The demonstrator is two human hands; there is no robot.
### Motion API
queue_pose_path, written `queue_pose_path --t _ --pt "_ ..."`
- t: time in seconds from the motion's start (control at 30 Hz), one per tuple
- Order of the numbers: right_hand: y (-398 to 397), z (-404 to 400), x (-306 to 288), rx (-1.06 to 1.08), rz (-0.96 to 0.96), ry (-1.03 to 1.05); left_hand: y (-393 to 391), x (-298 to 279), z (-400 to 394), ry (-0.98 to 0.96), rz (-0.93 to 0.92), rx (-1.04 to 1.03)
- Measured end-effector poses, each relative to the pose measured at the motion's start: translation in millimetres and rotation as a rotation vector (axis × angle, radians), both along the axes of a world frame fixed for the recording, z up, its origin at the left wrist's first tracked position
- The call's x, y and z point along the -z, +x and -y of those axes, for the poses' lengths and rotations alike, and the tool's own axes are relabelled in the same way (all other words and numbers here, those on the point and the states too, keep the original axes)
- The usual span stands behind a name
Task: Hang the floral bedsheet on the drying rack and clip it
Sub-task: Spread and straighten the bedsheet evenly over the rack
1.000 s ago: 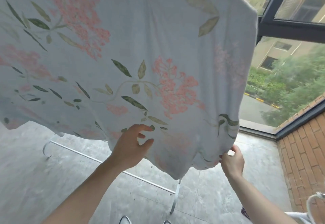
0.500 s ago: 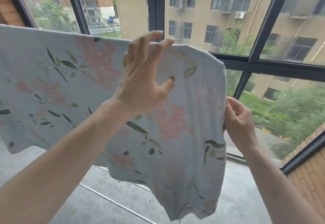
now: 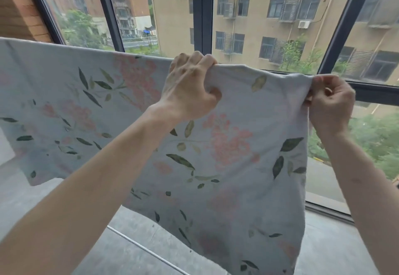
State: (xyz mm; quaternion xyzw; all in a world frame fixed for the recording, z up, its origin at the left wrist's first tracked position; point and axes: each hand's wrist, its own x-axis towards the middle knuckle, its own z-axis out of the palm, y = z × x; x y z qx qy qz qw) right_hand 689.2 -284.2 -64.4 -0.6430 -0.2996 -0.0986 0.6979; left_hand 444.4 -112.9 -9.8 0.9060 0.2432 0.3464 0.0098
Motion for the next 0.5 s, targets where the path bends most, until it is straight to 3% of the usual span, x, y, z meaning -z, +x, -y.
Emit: queue_pose_path --t 0.13,0.23,0.33,0.4,0.5 --pt "2.6 -32.6 -2.1 -0.097 0.047 -0.290 5.5 -3.0 -0.3 -0.047 0.000 0.013" --pt "-11.1 -40.7 13.7 -0.430 -0.241 -0.386 4.2 -9.2 -0.1 -0.075 -0.035 0.006" --pt "-32.3 -27.4 19.0 -0.551 -0.367 -0.583 -2.7 -14.9 0.9 -0.102 -0.062 0.020" --pt "-43.4 -18.6 17.0 -0.508 -0.382 -0.556 -7.3 -17.4 1.3 -0.096 -0.057 0.025" --pt "-62.6 0.0 11.5 -0.358 -0.473 -0.185 -9.4 -23.3 4.2 -0.105 -0.086 0.025"
